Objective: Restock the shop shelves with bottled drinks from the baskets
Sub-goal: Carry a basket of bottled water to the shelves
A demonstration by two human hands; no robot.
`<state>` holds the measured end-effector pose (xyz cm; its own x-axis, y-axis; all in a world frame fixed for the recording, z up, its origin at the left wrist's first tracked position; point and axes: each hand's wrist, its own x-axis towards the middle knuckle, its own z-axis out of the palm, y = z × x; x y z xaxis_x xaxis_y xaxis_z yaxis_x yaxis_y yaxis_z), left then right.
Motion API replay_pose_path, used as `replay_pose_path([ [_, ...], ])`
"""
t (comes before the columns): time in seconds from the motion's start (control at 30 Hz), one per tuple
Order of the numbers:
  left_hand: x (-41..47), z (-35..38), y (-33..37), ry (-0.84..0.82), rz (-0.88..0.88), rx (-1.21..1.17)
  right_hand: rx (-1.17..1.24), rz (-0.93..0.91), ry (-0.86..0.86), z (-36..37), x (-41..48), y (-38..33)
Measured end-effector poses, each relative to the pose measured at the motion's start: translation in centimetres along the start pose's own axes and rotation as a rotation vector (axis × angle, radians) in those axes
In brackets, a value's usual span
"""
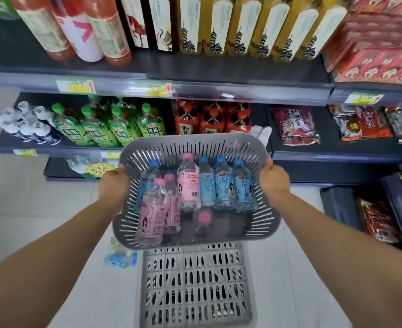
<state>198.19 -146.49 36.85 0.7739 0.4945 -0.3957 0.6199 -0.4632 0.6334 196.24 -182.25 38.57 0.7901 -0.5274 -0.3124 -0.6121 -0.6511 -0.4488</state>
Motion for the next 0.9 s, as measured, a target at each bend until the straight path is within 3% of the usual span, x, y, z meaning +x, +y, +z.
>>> replay_pose_path([
  [0.23, -0.1, 0.0, 0.5, 0.089, 0.09, 0.152, -0.026, 0.025, 0.048, 0.2, -0.2, -0.5],
  [0.37, -0.5, -0.1, 0.9, 0.079, 0.121, 0.206, -0.065, 0.039, -0.007, -0.4, -0.5, -1.1],
  [0.47, -0.9, -0.5, 1.4, 0.002, 0.134, 0.248, -0.13, 0.075, -0.097, -1.3, -0.9, -1.7],
  [0.67, -1.7, -3.5, 0.9, -0.305, 0.151, 0.302, -0.355, 0.093, -0.155, -1.9, -4.6, -1.9],
  [0.8, -4.1, -6.8, 0.5, -0.356, 0.229, 0.39, -0.601, 0.035, -0.11, -3.0, -8.2, -3.4],
  [0.9, -5.7, -10.0, 0.7, -0.37, 0.295, 0.564, -0.642, -0.081, -0.157, -3.1, -10.9, -5.1],
])
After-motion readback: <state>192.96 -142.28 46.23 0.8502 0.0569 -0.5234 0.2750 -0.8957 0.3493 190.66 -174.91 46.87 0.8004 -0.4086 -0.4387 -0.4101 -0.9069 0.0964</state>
